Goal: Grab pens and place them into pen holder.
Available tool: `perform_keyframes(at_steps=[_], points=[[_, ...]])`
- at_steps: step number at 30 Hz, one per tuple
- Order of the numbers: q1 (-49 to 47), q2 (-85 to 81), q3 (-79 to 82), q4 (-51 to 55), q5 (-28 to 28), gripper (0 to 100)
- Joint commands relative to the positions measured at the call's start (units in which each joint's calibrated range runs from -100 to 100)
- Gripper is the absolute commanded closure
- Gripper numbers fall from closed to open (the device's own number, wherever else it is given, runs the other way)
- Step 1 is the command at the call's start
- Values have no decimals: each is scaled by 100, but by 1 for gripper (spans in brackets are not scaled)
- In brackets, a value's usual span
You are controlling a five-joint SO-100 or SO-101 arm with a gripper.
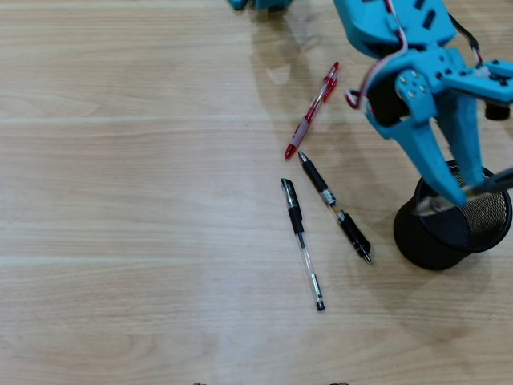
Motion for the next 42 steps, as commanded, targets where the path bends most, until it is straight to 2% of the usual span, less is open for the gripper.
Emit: perform_keyframes(at_steps=[1,12,16,22,27,28,30,33,35,37,39,42], points=[[-323,27,1537,-2630,-481,98],[-411,52,2677,-2905,-585,98],[-508,-15,2750,-2922,-517,87],[-605,-210,2451,-2931,-188,84],[-476,-1343,2279,-2725,596,84],[-371,-1706,2297,-2441,758,84],[-169,-2484,2270,-1143,1009,84],[371,-3608,2243,2544,1009,84],[831,-4107,2406,5483,565,85],[1048,-4107,2895,7959,-350,86],[968,-4157,3655,7701,-993,92],[944,-4056,4434,7056,-993,98]])
